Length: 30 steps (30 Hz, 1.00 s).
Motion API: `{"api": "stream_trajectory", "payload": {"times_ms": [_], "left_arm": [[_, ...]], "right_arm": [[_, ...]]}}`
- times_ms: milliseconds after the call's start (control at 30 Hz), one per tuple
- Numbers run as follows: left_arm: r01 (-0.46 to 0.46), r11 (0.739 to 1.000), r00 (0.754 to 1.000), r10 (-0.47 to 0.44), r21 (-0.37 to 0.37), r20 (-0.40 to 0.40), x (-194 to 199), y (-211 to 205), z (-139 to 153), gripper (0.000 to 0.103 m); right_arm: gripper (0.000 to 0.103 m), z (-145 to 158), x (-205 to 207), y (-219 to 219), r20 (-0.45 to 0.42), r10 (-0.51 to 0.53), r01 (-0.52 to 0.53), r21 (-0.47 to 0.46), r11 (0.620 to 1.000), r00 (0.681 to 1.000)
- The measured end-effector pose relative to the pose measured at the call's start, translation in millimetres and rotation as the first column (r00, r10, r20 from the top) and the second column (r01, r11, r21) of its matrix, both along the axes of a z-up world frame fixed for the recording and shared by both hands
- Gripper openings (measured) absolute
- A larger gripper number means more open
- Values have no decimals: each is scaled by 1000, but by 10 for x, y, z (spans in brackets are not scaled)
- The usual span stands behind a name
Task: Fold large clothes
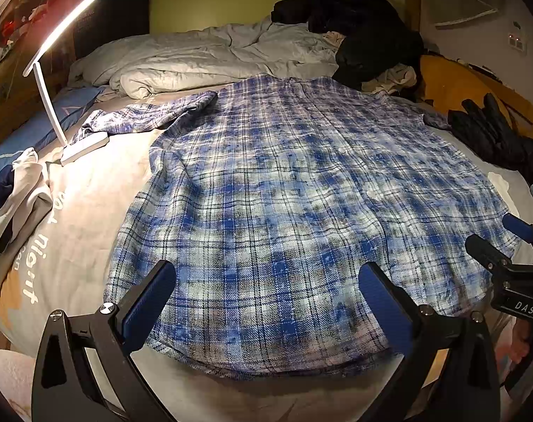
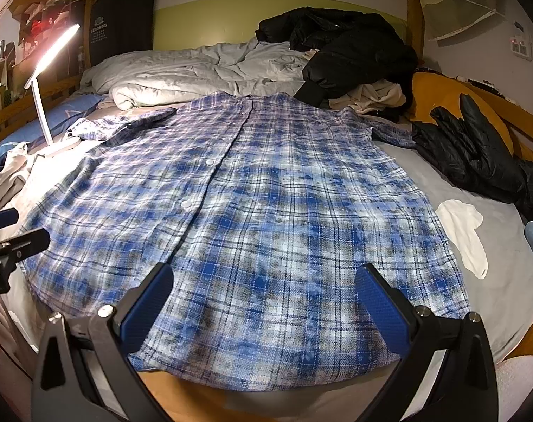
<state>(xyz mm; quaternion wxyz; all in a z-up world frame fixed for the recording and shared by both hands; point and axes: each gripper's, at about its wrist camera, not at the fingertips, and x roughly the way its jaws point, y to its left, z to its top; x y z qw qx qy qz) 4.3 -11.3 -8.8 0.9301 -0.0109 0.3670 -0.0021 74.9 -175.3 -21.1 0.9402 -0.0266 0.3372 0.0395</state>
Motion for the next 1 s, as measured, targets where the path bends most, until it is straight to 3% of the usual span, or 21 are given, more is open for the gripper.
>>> {"api": "stream_trajectory", "payload": {"times_ms": [1000], "left_arm": [[13, 999, 1000, -13, 33, 9, -16, -29, 16, 103]], "right_arm": [[103, -2, 1, -5, 0, 1, -1, -2, 1000, 1000]]}}
